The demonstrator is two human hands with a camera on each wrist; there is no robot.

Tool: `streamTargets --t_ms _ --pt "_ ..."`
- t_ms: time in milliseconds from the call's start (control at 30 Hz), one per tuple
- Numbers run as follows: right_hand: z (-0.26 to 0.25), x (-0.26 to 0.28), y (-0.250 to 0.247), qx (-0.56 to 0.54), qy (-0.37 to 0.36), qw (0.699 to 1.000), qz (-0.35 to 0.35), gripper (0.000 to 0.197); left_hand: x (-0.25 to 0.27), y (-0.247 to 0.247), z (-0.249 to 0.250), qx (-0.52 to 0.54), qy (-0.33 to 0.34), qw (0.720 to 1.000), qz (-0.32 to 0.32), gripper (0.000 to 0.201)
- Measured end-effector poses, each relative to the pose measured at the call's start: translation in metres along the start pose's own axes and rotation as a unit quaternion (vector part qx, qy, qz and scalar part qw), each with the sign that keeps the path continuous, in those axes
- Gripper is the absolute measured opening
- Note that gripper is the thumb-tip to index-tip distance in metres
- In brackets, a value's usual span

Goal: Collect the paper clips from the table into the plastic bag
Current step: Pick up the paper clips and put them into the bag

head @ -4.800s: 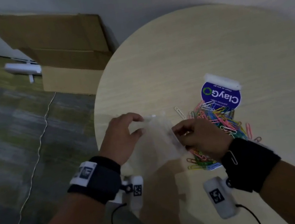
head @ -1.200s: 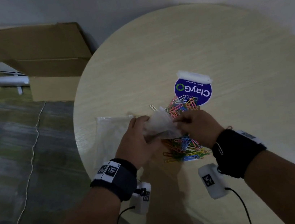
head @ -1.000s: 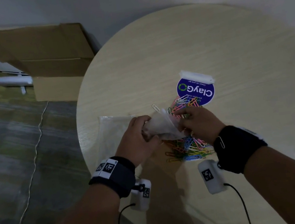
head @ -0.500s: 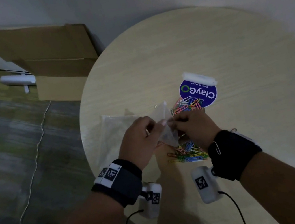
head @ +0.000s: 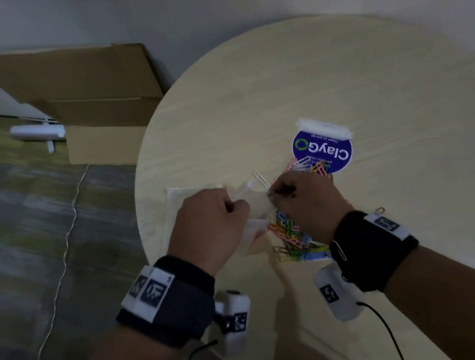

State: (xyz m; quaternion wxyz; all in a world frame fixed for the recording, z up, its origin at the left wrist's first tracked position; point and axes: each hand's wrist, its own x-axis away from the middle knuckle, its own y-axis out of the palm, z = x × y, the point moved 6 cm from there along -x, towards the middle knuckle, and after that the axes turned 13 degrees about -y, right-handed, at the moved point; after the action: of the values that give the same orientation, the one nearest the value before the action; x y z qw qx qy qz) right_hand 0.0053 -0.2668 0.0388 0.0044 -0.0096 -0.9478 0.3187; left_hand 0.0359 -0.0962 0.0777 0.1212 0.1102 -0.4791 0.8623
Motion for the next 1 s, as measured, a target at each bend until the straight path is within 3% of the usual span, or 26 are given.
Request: streamTargets --t_ms 100,167,200,300,367,400,533,633,700,800,900,1000 --pt "0.003 -0.003 0.006 -0.04 0.022 0.999 -0.003 0.007 -0.007 0.001 -0.006 0.028 0.001 1.0 0.013 0.039" --pt "0.005 -0.005 0.01 -0.077 0.037 0.996 -0.004 0.006 -0.011 0.002 -0.012 0.109 0.009 0.994 0.002 0.037" --pt "0.005 -0.006 0.012 -0.091 0.041 0.995 -0.002 0.006 -0.013 0.005 -0.017 0.145 0.003 0.989 -0.014 0.047" --pt "0.005 -0.004 0.014 -0.091 0.05 0.995 0.002 0.008 -0.019 0.033 -0.039 0.071 -0.029 0.992 -0.105 0.124" --pt "0.005 -0.002 0.016 -0.099 0.052 0.994 0.001 0.009 -0.021 0.053 -0.049 -0.012 -0.024 0.989 -0.146 0.141" --pt "0.004 -0.001 0.017 -0.11 0.054 0.992 -0.002 0.011 -0.023 0.062 -0.054 -0.03 -0.018 0.988 -0.152 0.136" --pt "0.004 0.012 0.014 -0.111 0.037 0.992 -0.048 0.02 -0.027 0.08 -0.07 -0.007 -0.017 0.992 -0.124 0.076" --pt "0.051 0.049 -0.019 -0.002 0.113 0.993 0.026 0.029 -0.023 0.079 -0.081 0.053 -0.014 0.991 -0.119 0.078" --pt "0.091 0.088 -0.045 0.106 0.203 0.971 0.073 0.049 -0.02 0.079 -0.087 0.072 -0.014 0.991 -0.112 0.081" --pt "0.121 0.133 -0.052 0.178 0.296 0.937 0.043 0.078 -0.017 0.079 -0.092 0.067 -0.02 0.992 -0.101 0.085" --pt "0.124 0.137 -0.036 0.163 0.29 0.943 0.016 0.065 -0.015 0.081 -0.094 0.072 -0.023 0.992 -0.103 0.087" --pt "0.118 0.108 -0.022 0.14 0.213 0.967 0.022 0.035 -0.013 0.083 -0.093 0.071 -0.026 0.991 -0.11 0.088"
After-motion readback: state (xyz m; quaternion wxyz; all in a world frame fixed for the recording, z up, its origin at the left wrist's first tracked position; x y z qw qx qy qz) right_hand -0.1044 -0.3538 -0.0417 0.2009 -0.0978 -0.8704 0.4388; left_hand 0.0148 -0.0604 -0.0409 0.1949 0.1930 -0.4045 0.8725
